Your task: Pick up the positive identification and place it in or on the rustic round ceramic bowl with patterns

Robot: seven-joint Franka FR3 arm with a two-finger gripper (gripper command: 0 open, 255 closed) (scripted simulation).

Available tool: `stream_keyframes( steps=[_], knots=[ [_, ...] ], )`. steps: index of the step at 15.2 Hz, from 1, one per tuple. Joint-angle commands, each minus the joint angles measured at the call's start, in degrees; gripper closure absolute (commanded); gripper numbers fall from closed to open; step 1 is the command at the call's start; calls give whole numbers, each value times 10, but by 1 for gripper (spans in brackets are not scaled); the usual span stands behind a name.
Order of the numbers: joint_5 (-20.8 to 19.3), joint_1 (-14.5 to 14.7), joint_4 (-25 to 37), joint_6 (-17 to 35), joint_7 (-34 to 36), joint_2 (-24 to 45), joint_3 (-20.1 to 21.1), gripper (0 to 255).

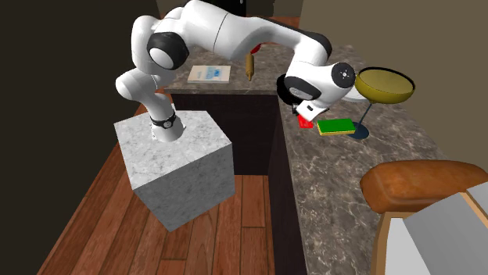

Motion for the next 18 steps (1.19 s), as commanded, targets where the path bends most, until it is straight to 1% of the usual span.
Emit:
stream_keyframes(
  steps=[1,10,18],
  knots=[
    [1,0,8,-11,5,-5,1,255],
    [2,0,53,-65,29,-19,5,255],
    [2,2,108,-117,53,-23,9,255]
  ],
)
